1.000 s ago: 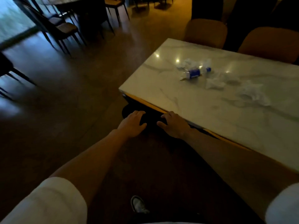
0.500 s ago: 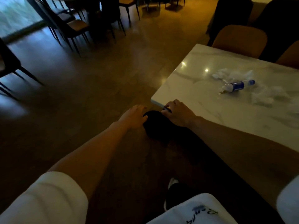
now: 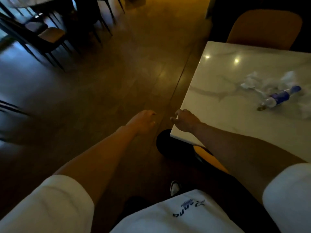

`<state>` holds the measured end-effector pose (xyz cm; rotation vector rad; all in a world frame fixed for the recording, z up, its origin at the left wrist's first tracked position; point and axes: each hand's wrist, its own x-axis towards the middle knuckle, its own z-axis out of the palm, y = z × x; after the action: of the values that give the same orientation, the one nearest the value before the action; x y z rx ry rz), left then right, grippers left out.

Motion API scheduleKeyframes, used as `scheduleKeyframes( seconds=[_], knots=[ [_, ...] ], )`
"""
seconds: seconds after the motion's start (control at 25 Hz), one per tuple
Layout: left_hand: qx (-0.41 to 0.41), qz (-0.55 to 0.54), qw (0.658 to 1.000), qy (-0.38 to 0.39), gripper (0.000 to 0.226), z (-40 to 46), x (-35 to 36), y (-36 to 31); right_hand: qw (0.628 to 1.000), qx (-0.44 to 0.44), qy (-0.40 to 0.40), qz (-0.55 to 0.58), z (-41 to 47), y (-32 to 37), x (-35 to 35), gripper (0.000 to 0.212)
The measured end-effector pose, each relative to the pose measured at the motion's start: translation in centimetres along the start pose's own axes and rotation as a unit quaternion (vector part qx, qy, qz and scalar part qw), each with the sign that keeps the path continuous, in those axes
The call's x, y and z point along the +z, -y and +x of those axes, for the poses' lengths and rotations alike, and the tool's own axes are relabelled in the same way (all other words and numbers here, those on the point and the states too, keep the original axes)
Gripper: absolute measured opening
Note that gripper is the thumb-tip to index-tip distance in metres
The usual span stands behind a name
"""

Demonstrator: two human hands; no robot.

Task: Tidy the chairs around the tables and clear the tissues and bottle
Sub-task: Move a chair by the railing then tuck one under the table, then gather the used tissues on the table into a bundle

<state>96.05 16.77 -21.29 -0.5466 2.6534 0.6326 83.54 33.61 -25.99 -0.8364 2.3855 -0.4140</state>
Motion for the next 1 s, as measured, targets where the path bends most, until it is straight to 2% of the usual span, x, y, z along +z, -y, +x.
scheduleKeyframes(
  seconds=[0.24, 0.36, 0.56, 0.72, 0.84, 1.0],
  knots=[
    [0.076, 0.012, 0.995, 0.057, 0.048, 12.3, -4.9, 5.9, 0.996, 0.083, 0.016, 0.035, 8.9, 0.3, -0.2, 0.048],
    [0.123, 0.042, 0.989, 0.071, 0.046, 19.5, -7.6, 10.8, 0.985, 0.161, 0.035, 0.055, 14.2, 1.5, -1.0, 0.056],
    [0.206, 0.113, 0.964, 0.128, 0.047, 28.8, -12.1, 14.4, 0.969, 0.23, 0.0, 0.094, 19.3, 6.2, -3.0, 0.052],
    [0.307, 0.135, 0.93, 0.152, 0.04, 35.4, -14.2, 12.0, 0.941, 0.305, -0.07, 0.128, 20.7, 5.8, -4.1, 0.034],
    [0.378, 0.16, 0.898, 0.154, 0.046, 40.4, -15.1, 7.7, 0.905, 0.363, -0.13, 0.179, 21.8, 3.6, -5.6, 0.044],
    [0.413, 0.172, 0.878, 0.169, 0.04, 45.9, -15.6, 2.0, 0.86, 0.41, -0.2, 0.229, 24.5, 0.5, -7.6, 0.054]
  ],
)
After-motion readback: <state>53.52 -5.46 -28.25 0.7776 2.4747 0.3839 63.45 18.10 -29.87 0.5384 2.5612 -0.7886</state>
